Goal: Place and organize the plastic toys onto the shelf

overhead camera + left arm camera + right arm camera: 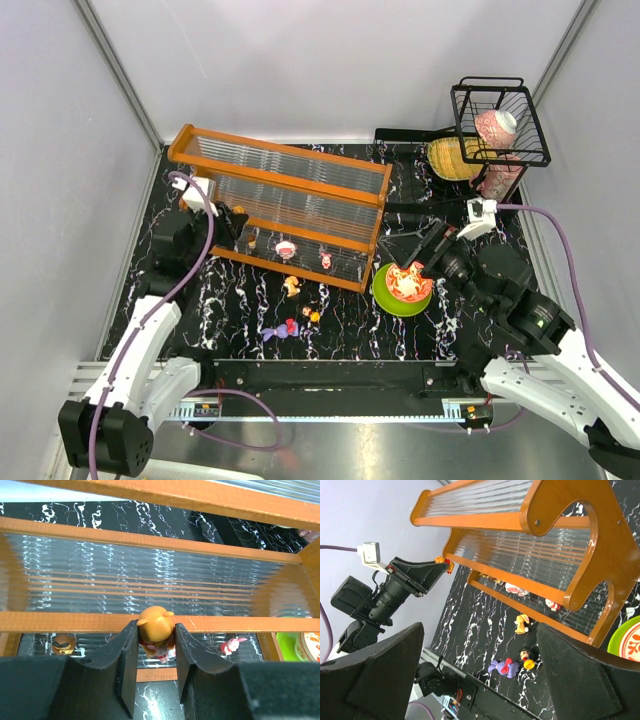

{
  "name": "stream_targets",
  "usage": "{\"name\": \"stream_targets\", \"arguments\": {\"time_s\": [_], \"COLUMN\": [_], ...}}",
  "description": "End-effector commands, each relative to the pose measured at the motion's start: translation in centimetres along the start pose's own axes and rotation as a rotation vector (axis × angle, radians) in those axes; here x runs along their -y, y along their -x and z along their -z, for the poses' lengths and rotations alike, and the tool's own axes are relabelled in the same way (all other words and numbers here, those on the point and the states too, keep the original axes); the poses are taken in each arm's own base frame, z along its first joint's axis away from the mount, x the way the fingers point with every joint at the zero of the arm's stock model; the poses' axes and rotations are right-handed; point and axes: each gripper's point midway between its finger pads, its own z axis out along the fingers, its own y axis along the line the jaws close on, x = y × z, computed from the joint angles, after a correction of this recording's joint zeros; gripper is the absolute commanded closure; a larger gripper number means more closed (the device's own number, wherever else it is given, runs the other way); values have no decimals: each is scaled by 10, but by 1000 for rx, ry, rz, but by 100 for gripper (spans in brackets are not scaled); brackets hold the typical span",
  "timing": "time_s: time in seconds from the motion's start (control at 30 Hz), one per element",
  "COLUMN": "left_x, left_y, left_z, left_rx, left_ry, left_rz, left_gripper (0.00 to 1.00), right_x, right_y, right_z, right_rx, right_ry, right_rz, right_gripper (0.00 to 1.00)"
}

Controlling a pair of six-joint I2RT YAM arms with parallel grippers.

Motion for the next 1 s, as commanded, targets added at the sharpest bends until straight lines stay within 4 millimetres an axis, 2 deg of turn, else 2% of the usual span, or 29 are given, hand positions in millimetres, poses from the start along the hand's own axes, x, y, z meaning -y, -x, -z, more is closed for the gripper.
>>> {"name": "stream_targets", "arguments": {"time_s": [0.0, 0.17, 0.27, 0.57, 0.8, 0.97], "left_x": [10, 1, -11, -54, -79, -89], "left_y": [49, 64, 73, 67, 60, 57], "left_z": [-7, -12, -13, -22, -32, -41], "left_rx": [116, 150, 184, 198, 180, 169], "left_ry": [-100, -125, -84, 70, 112, 115], "left_rz": [-128, -189, -208, -240, -215, -207], "left_gripper": [100, 100, 100, 100, 100, 100], "right_x": [7, 8, 10, 14, 17, 18], "right_y": [12, 13, 13, 16, 15, 14], "right_z": [8, 13, 17, 21, 19, 18], "right_rx": [54, 60, 64, 73, 72, 69], "right_ry": [-21, -13, -13, -31, -43, -48], "right_rz": [49, 69, 83, 107, 106, 109], "right_gripper": [0, 0, 0, 0, 0, 0]}}
